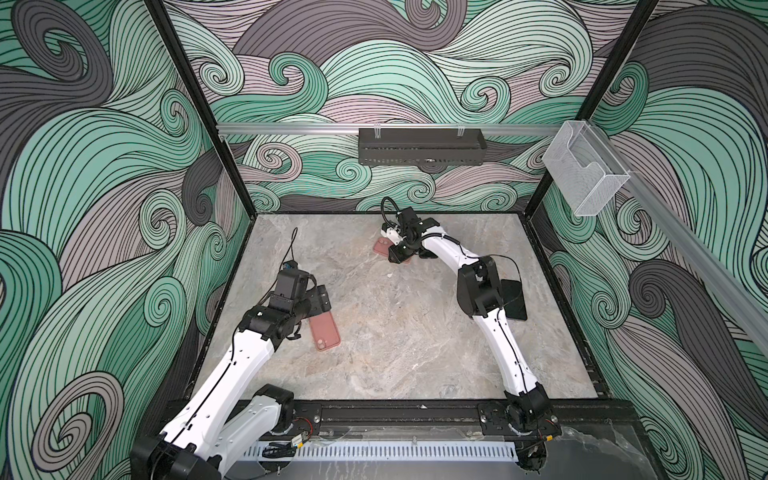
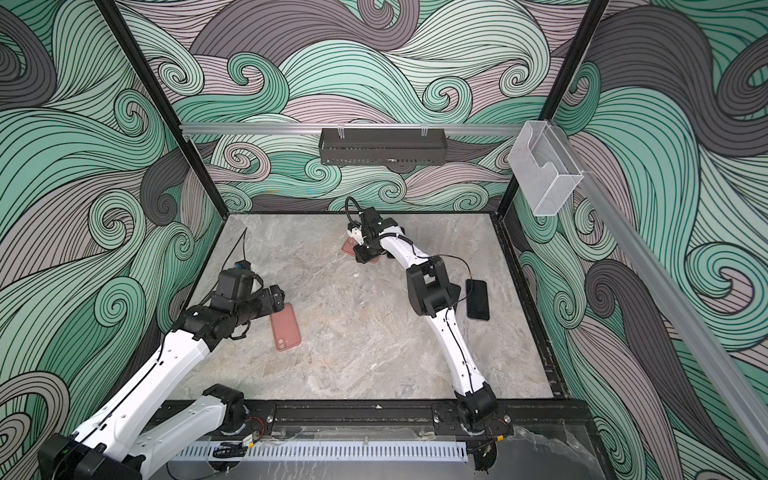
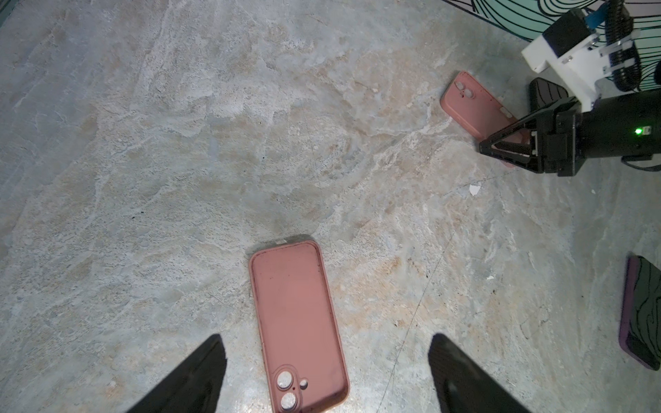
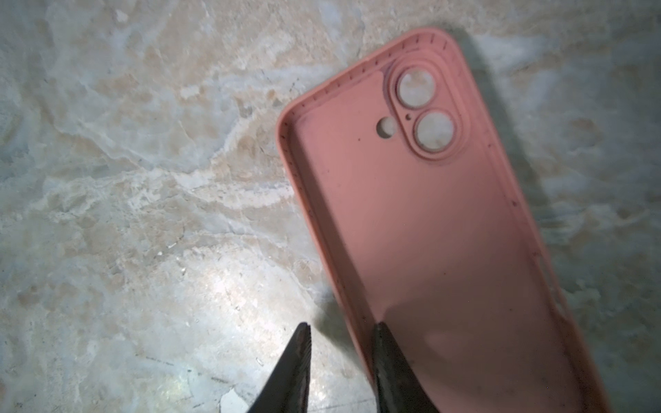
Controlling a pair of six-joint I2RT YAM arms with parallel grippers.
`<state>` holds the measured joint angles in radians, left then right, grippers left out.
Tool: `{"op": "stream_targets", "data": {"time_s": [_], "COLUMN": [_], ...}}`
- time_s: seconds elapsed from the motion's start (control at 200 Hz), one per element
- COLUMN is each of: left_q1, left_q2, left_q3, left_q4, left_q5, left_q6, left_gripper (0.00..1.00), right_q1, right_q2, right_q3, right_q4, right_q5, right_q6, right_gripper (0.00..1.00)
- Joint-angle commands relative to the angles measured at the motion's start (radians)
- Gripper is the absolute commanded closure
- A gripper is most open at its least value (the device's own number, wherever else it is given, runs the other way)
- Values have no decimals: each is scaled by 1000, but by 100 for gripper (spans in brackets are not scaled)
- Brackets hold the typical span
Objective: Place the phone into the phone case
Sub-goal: 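Close the right gripper on the edge of the far pink case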
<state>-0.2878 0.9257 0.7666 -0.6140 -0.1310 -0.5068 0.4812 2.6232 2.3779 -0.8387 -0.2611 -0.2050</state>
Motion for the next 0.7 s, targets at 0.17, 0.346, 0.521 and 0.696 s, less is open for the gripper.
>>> {"op": "stream_targets", "data": {"time_s": [0.17, 0.346, 0.521, 0.696], "left_q1": [8, 8, 7, 8], "left_q2": [14, 17, 27, 51], "left_q3": [27, 11, -12, -15], "left_q4": [-5, 5, 44, 70], "left_q5": [-8, -5, 16, 37], "left_q6": [11, -11, -30, -44], "left_gripper": [9, 9, 9, 9], "right_q1": [9, 23, 51, 101], "right_q2": [11, -19, -115, -259], "right_q3": [12, -31, -136, -298], "right_q4": [-59, -72, -71, -31], "right_q5": [43, 60, 60, 68], "right_q6": [-65, -117, -155, -186], "right_gripper": [88, 98, 100, 100]}}
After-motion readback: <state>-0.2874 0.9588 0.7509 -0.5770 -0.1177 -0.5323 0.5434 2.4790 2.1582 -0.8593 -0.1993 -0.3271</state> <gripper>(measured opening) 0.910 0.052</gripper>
